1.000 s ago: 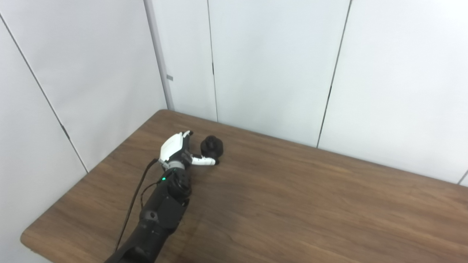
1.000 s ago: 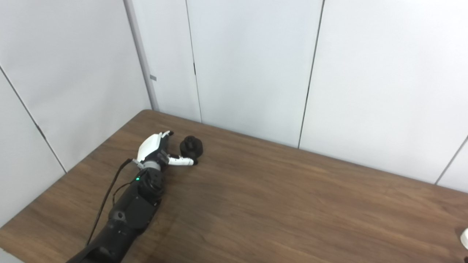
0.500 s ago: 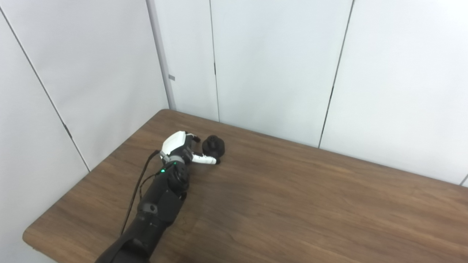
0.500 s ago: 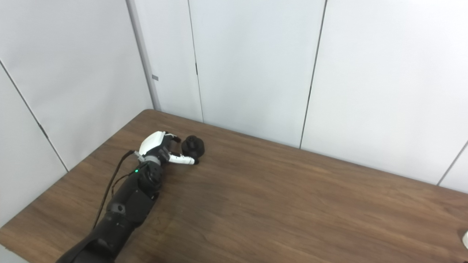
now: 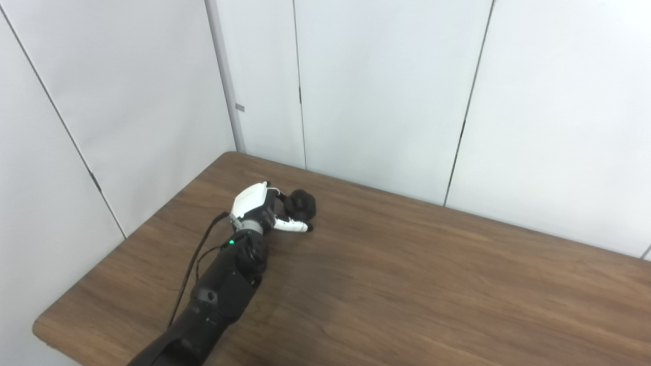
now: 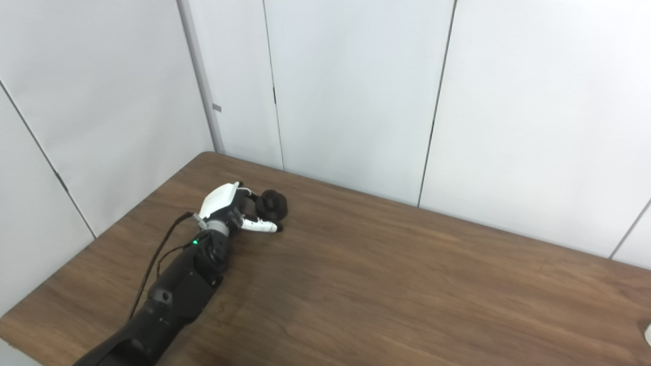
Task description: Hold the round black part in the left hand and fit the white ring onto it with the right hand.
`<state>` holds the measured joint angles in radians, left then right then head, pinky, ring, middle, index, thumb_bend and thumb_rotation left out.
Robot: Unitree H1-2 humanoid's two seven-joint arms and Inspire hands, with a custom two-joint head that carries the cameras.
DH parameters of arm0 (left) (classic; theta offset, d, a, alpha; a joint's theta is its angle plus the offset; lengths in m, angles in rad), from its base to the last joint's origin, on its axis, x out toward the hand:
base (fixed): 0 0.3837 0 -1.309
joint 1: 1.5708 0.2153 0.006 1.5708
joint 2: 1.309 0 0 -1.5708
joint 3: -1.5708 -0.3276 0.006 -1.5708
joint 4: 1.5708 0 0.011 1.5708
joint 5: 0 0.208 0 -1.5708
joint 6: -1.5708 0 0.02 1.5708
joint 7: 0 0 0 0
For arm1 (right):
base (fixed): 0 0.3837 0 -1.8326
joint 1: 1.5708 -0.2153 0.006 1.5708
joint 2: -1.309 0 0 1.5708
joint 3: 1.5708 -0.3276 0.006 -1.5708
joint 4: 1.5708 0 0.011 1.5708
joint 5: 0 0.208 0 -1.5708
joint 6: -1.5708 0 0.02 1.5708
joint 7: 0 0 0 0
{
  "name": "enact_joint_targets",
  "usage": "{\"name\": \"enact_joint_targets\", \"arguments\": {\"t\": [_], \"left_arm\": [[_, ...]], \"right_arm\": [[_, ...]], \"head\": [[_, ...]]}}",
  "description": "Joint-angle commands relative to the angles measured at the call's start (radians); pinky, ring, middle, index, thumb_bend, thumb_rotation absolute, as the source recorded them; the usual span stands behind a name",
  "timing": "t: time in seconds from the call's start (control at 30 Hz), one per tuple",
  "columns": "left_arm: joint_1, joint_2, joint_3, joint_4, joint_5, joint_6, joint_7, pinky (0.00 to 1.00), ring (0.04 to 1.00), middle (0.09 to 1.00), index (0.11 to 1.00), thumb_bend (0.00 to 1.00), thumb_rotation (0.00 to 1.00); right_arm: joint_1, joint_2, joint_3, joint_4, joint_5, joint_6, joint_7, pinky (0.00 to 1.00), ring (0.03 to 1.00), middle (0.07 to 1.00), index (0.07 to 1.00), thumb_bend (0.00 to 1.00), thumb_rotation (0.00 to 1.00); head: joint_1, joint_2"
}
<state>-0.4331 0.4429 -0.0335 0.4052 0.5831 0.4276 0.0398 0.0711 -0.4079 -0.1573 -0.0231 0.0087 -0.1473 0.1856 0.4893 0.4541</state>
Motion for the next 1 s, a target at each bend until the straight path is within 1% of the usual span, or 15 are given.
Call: {"name": "enact_joint_targets", "arguments": {"t": [0.0, 0.1, 0.2, 0.3, 0.37, 0.53, 0.6, 0.7, 0.8, 0.9, 0.93, 0.97], "left_arm": [[0.003, -0.011, -0.033, -0.014, -0.015, -0.018, -0.022, 1.0, 1.0, 1.0, 0.68, 1.0, 0.21], [0.002, -0.012, -0.046, -0.02, -0.015, -0.006, -0.023, 1.0, 1.0, 1.0, 0.707, 1.0, 0.22], [-0.001, -0.01, -0.059, -0.022, -0.013, 0.006, -0.028, 1.0, 1.0, 1.0, 0.736, 1.0, 0.24], [-0.004, -0.01, -0.07, -0.018, -0.009, 0.004, -0.015, 1.0, 1.0, 1.0, 0.733, 1.0, 0.24], [-0.007, -0.012, -0.074, -0.011, -0.009, 0.002, -0.007, 1.0, 1.0, 1.0, 0.724, 1.0, 0.24], [-0.014, -0.022, -0.083, 0.005, -0.006, 0.0, 0.021, 1.0, 1.0, 1.0, 0.706, 0.98, 0.24], [-0.016, -0.031, -0.082, 0.016, -0.004, -0.014, 0.052, 1.0, 1.0, 1.0, 0.688, 0.96, 0.22], [-0.021, -0.05, -0.073, 0.041, -0.014, -0.045, 0.109, 1.0, 1.0, 1.0, 0.64, 0.93, 0.19], [-0.025, -0.065, -0.07, 0.067, -0.018, -0.085, 0.166, 1.0, 1.0, 1.0, 0.61, 0.91, 0.16], [-0.028, -0.075, -0.066, 0.093, -0.029, -0.126, 0.205, 1.0, 1.0, 1.0, 0.569, 0.88, 0.12], [-0.029, -0.077, -0.064, 0.102, -0.035, -0.141, 0.22, 1.0, 1.0, 0.996, 0.521, 0.67, 0.09], [-0.03, -0.08, -0.061, 0.114, -0.042, -0.158, 0.238, 1.0, 1.0, 0.99, 0.504, 0.6, 0.07]], "right_arm": [[0.01, -0.025, -0.007, -0.007, -0.017, 0.03, -0.007, 0.85, 0.968, 0.989, 0.865, 0.46, 0.35], [0.01, -0.022, -0.008, -0.001, -0.017, 0.025, -0.009, 0.84, 0.967, 0.991, 0.87, 0.48, 0.38], [0.012, -0.019, -0.008, 0.0, -0.015, 0.021, -0.011, 0.85, 0.973, 0.99, 0.87, 0.48, 0.37], [0.016, -0.017, -0.007, -0.011, -0.012, 0.032, -0.01, 0.84, 0.966, 0.988, 0.873, 0.5, 0.39], [0.018, -0.016, -0.007, -0.02, -0.014, 0.043, -0.012, 0.83, 0.969, 0.99, 0.877, 0.5, 0.4], [0.022, -0.012, -0.007, -0.028, -0.012, 0.043, -0.013, 0.84, 0.975, 0.994, 0.879, 0.48, 0.39], [0.022, -0.012, -0.007, -0.024, -0.009, 0.038, -0.013, 0.84, 0.98, 0.997, 0.88, 0.48, 0.38], [0.023, -0.012, -0.006, -0.029, -0.009, 0.042, -0.014, 0.84, 0.986, 1.0, 0.891, 0.48, 0.41], [0.023, -0.012, -0.006, -0.027, -0.015, 0.039, -0.018, 0.84, 0.985, 1.0, 0.889, 0.48, 0.41], [0.026, -0.012, -0.006, -0.032, -0.014, 0.046, -0.018, 0.86, 0.996, 1.0, 0.891, 0.47, 0.4], [0.026, -0.012, -0.006, -0.032, -0.014, 0.046, -0.018, 0.86, 0.997, 1.0, 0.893, 0.45, 0.39], [0.026, -0.013, -0.005, -0.032, -0.014, 0.045, -0.017, 0.86, 0.998, 1.0, 0.894, 0.45, 0.38]], "head": [[-0.003, -0.001], [-0.004, -0.002], [-0.007, -0.002], [-0.011, -0.001], [-0.012, -0.001], [-0.015, -0.003], [-0.015, -0.002], [-0.015, -0.002], [-0.016, -0.002], [-0.016, 0.0], [-0.016, 0.0], [-0.016, 0.0]]}}
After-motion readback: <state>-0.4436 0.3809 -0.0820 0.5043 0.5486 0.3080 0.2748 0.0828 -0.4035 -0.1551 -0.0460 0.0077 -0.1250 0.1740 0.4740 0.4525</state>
